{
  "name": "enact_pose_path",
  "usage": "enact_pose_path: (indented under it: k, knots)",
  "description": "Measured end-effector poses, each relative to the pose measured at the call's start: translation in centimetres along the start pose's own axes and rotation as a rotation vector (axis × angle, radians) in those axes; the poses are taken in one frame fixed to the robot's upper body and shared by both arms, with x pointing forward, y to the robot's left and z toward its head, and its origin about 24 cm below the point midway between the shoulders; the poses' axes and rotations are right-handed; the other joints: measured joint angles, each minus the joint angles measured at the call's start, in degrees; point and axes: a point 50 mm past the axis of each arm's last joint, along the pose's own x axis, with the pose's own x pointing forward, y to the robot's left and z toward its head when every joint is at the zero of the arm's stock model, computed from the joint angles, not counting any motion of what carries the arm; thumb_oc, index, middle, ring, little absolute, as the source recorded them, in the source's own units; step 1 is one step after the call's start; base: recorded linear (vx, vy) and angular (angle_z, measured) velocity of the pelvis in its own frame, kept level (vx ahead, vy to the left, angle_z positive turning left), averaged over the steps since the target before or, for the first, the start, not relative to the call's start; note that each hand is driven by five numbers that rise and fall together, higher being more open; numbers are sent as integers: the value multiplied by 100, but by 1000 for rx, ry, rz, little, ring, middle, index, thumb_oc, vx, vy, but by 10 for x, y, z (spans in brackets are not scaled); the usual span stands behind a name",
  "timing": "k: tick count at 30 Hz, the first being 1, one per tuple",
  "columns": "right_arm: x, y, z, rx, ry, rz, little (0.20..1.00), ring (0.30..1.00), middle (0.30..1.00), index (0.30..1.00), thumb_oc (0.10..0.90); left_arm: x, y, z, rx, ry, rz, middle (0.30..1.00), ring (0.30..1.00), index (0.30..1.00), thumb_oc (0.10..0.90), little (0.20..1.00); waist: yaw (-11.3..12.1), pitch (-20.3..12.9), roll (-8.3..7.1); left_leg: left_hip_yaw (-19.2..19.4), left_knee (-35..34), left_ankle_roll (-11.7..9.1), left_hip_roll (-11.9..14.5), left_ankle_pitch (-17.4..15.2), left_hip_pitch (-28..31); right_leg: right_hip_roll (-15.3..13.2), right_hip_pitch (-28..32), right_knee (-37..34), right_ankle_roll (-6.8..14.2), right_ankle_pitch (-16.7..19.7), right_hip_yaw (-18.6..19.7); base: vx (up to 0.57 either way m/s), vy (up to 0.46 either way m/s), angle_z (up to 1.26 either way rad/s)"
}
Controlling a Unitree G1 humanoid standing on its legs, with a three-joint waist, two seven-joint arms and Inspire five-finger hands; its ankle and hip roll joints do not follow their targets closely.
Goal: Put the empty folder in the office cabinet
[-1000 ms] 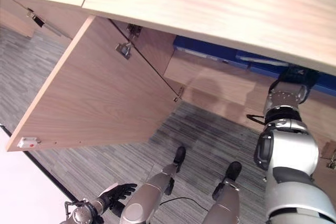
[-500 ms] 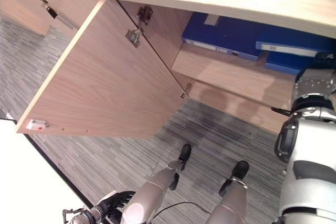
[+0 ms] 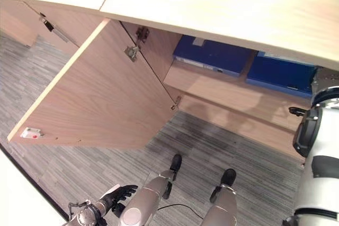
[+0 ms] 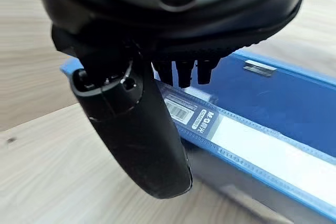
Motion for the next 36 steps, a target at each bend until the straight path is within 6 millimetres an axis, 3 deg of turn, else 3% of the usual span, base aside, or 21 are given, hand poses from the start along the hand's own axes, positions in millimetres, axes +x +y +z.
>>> enact_pose_path:
  k: [17, 22, 27, 33, 36]
  knots:
    - [9, -24, -19, -93, 59, -77, 900, 900, 900, 900, 800, -3, -11, -13, -7, 65, -38, 900, 900, 900, 800, 900, 63, -155, 17, -40, -337, 82, 9, 156, 410, 95, 664, -758, 69, 405, -150, -21, 5, 0]
    - [4, -29, -72, -130, 150, -89, 900, 900, 900, 900, 800, -3, -15, -22, 4, 122, -47, 900, 900, 900, 800, 900, 43, -427, -184, -21, -341, 48, 71, 85, 469, 162, 779, -951, 66, 441, -155, -10, -9, -5]
    - [-10, -24, -123, -27, 232, -74, 900, 900, 900, 900, 800, 0, -19, -23, -18, 144, -41, 900, 900, 900, 800, 900, -8, -459, -279, 2, -354, 40, 144, 13, 593, 250, 979, -1158, 39, 514, -160, -17, -7, -5]
    - [-54, -23, -207, 50, 344, 5, 900, 900, 900, 900, 800, 1, -31, -31, -96, 215, -32, 900, 900, 900, 800, 900, -274, -513, -518, 45, -432, -5, 270, -7, 623, 409, 1048, -1425, -3, 615, -130, 1, 2, -8]
    - [-82, -30, -233, 113, 379, 98, 900, 900, 900, 900, 800, 1, -32, -36, -129, 256, -7, 900, 900, 900, 800, 900, -374, -520, -625, 62, -436, -36, 326, -28, 625, 490, 1076, -1498, -40, 640, -117, 10, -8, -7]
